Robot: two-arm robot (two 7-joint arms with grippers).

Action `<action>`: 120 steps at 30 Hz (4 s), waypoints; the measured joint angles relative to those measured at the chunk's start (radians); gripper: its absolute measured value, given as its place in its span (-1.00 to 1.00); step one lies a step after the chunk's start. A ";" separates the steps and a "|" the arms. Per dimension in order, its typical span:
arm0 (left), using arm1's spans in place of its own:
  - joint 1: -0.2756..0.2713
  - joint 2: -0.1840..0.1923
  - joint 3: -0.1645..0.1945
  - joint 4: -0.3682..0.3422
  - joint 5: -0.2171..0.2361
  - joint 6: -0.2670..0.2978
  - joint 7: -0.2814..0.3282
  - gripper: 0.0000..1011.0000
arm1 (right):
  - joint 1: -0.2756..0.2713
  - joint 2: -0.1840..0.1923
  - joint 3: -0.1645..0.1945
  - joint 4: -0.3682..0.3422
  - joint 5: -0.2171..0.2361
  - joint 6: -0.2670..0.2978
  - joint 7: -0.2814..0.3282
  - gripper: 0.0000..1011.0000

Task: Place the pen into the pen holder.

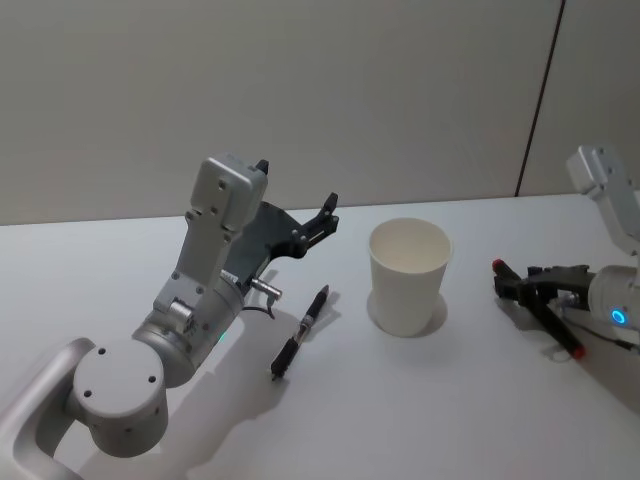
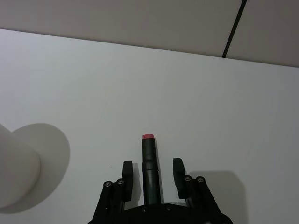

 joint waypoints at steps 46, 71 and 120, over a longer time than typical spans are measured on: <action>0.000 0.000 0.000 0.000 0.000 0.000 0.000 0.98 | 0.014 -0.006 -0.004 -0.009 -0.023 -0.045 -0.001 -0.66; 0.000 0.000 0.000 0.000 0.000 0.000 0.000 0.98 | 0.050 -0.030 -0.012 -0.105 -0.082 -0.246 -0.046 -0.66; 0.000 0.000 0.000 0.000 0.000 0.000 0.000 0.98 | 0.083 -0.173 -0.155 -0.096 -0.164 -0.659 0.021 -0.66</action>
